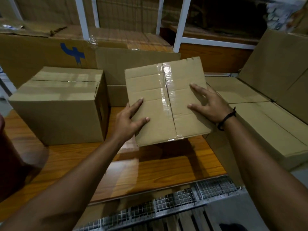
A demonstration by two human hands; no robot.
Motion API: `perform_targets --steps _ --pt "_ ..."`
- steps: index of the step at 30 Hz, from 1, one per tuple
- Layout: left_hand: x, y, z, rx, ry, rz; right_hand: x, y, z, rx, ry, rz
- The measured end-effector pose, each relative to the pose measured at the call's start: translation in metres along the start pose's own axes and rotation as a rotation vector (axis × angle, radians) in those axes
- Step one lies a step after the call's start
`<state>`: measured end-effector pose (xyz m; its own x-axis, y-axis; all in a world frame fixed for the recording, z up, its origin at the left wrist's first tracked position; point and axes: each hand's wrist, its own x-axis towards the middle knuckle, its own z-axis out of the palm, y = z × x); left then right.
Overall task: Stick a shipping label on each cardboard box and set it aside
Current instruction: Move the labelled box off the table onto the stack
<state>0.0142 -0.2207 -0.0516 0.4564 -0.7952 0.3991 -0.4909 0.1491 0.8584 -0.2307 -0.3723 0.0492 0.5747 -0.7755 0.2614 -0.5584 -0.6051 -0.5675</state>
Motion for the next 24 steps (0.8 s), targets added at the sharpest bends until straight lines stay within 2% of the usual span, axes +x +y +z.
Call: perform_targets --steps 5,8,11,17,21,24 --pt "0.022 0.016 -0.015 -0.005 -0.071 -0.081 0.000 0.004 -0.004 0.076 0.023 0.073" --pt "0.037 0.026 -0.024 0.026 -0.185 -0.176 -0.001 0.005 -0.001 0.102 -0.023 0.173" --pt "0.050 0.028 -0.029 0.019 -0.295 -0.279 -0.001 0.010 0.009 0.262 -0.113 0.247" --pt "0.047 0.022 -0.015 0.059 -0.361 -0.376 -0.002 0.028 0.029 0.390 -0.162 0.335" --pt "0.034 0.024 -0.007 0.025 -0.354 -0.381 0.003 0.036 0.033 0.365 -0.178 0.331" --pt "0.014 0.024 -0.009 -0.003 -0.324 -0.277 0.002 0.041 0.024 0.382 -0.175 0.272"
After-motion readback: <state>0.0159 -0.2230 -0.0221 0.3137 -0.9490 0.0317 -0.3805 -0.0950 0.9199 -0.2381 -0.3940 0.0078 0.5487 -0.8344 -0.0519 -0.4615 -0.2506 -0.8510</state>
